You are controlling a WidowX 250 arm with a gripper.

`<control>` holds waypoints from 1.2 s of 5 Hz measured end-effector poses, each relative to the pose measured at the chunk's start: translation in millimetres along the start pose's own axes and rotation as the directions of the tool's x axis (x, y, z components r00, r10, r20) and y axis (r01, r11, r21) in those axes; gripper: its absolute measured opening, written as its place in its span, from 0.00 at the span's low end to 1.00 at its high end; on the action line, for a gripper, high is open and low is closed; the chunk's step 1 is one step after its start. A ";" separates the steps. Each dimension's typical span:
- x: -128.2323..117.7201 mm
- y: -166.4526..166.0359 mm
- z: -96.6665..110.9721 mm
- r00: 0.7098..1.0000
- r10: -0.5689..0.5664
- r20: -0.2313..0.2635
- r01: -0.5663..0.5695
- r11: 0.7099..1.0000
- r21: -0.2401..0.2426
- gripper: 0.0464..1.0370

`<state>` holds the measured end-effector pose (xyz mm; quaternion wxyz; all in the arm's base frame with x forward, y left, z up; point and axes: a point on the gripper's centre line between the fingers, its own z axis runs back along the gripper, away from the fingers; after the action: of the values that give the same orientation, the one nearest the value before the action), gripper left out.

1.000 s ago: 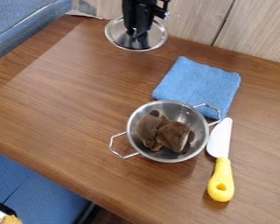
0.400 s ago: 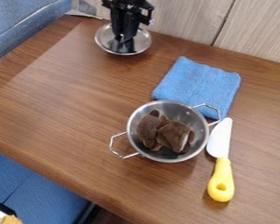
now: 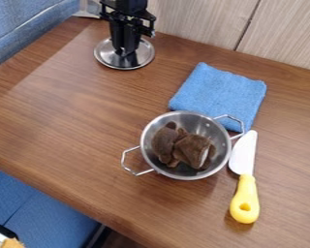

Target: Mueve la tapa al lado izquierdo de la mesa

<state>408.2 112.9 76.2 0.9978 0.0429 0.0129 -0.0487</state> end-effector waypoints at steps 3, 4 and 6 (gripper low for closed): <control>-2.6 5.6 4.5 0.999 0.032 -0.019 -0.032 0.999 0.028 0.89; -3.1 8.4 11.7 0.999 0.043 -0.007 -0.043 0.998 0.046 0.98; -8.0 9.4 41.9 0.998 0.047 0.038 -0.049 0.997 0.063 0.97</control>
<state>402.0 119.4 119.0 0.9969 0.0740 -0.0078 -0.0260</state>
